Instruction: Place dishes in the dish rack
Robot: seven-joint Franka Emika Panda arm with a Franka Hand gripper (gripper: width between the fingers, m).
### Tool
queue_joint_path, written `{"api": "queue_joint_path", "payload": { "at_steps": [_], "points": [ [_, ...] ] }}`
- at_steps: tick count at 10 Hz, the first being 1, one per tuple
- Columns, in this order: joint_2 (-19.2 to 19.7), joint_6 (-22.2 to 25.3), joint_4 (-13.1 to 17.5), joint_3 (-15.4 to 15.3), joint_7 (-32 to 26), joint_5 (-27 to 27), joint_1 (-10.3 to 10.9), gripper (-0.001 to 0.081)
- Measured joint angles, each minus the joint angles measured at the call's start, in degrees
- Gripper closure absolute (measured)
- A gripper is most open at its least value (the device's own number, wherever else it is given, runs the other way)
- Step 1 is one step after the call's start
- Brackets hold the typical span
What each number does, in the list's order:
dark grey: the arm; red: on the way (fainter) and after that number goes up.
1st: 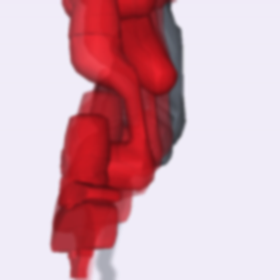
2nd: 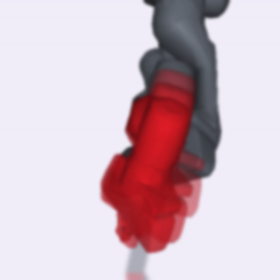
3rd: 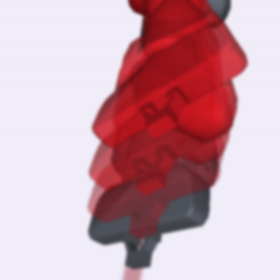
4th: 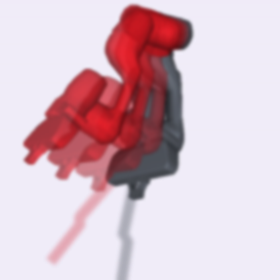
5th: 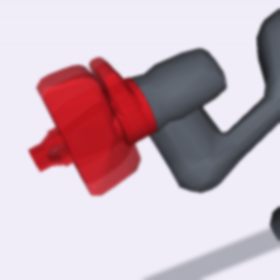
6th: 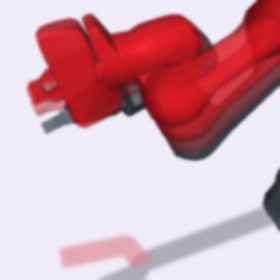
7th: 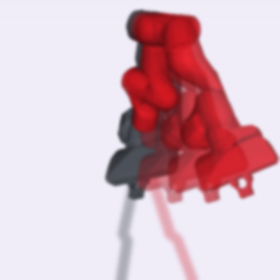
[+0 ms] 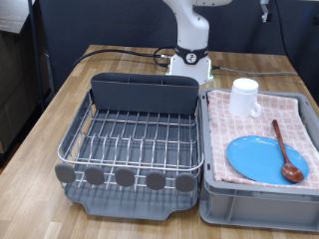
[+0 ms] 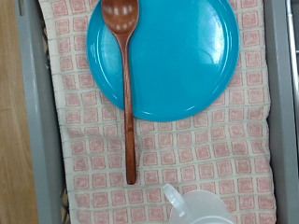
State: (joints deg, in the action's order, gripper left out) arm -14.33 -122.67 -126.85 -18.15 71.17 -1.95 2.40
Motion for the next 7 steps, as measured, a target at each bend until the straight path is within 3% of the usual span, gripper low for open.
{"api": "queue_joint_path", "payload": {
  "at_steps": [3,7],
  "points": [
    [3.1,-7.6,-2.5,-1.4,0.5,-2.0,0.0,0.0003],
    [8.9,-19.2,-6.8,-2.3,6.9,-6.0,0.0,0.0003]
  ]
}}
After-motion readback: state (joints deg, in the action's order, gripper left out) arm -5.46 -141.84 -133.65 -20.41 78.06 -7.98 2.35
